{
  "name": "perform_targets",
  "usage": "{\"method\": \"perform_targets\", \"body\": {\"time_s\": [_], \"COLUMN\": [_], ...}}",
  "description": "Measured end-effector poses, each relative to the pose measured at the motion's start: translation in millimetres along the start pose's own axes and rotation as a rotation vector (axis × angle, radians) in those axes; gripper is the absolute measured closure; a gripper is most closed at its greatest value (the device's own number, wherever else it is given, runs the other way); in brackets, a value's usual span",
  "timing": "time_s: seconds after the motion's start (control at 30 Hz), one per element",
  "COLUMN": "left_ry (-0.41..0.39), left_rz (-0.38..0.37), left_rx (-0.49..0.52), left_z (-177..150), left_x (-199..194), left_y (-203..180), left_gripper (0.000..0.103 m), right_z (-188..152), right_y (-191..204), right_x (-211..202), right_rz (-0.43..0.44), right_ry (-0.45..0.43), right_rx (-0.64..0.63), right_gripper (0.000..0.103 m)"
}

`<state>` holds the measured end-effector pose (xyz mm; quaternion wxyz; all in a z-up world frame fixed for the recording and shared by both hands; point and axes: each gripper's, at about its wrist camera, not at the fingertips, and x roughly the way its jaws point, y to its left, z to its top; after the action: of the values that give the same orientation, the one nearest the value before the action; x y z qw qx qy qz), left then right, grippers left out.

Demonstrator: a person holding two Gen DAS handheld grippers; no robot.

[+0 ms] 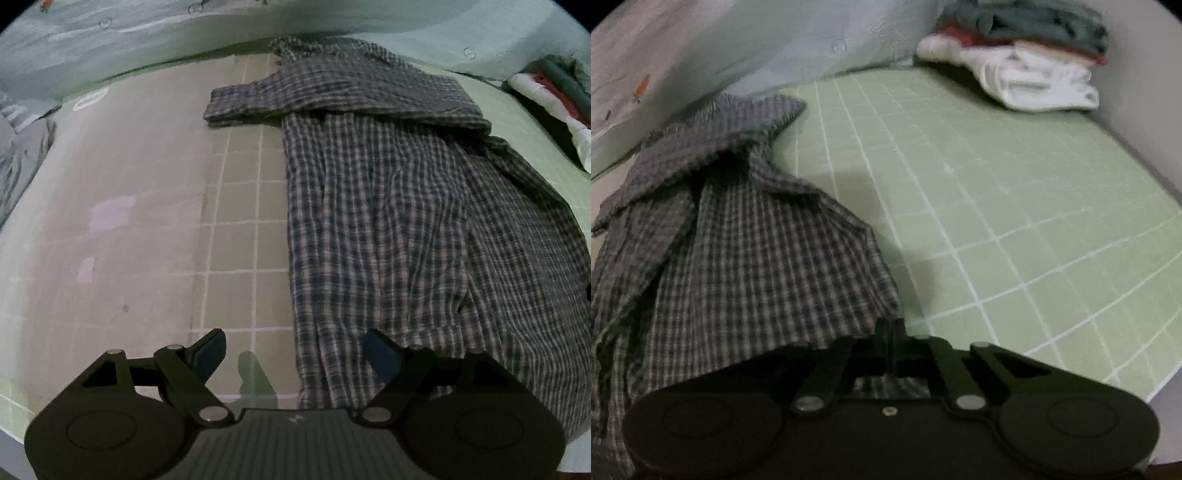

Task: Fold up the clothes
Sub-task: 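Grasp the shirt side with the right gripper and fold it over the body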

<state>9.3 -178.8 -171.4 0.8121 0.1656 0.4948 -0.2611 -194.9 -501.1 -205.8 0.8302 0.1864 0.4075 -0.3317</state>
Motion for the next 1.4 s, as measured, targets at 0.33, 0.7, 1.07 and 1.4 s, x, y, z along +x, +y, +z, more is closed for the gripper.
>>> {"method": "perform_targets", "body": {"time_s": [0.33,0.7,1.07,1.4], "left_ry": [-0.043,-0.05,-0.016,0.011], "left_rz": [-0.039,-0.063,-0.081,-0.096], "left_rx": [0.083,0.15,0.133,0.11], "left_z": [11.6,12.9,9.7,8.9], "left_x": [-21.9,-27.9,-20.0,-13.1], "left_y": [31.8,69.0,92.1,82.0], "left_gripper": [0.02,0.02,0.02,0.02], "right_z": [-6.1,-39.6,-45.0,-76.4], "right_y": [61.9,166.3,142.5,111.6], "right_x": [-62.7,-67.3,-81.1,-42.9], "right_rz": [-0.02,0.177,0.202,0.102], "right_ry": [-0.136,-0.049,-0.137,0.108], "right_rx": [-0.074,-0.157,0.088,0.136], "right_gripper": [0.101,0.101,0.075,0.083]}}
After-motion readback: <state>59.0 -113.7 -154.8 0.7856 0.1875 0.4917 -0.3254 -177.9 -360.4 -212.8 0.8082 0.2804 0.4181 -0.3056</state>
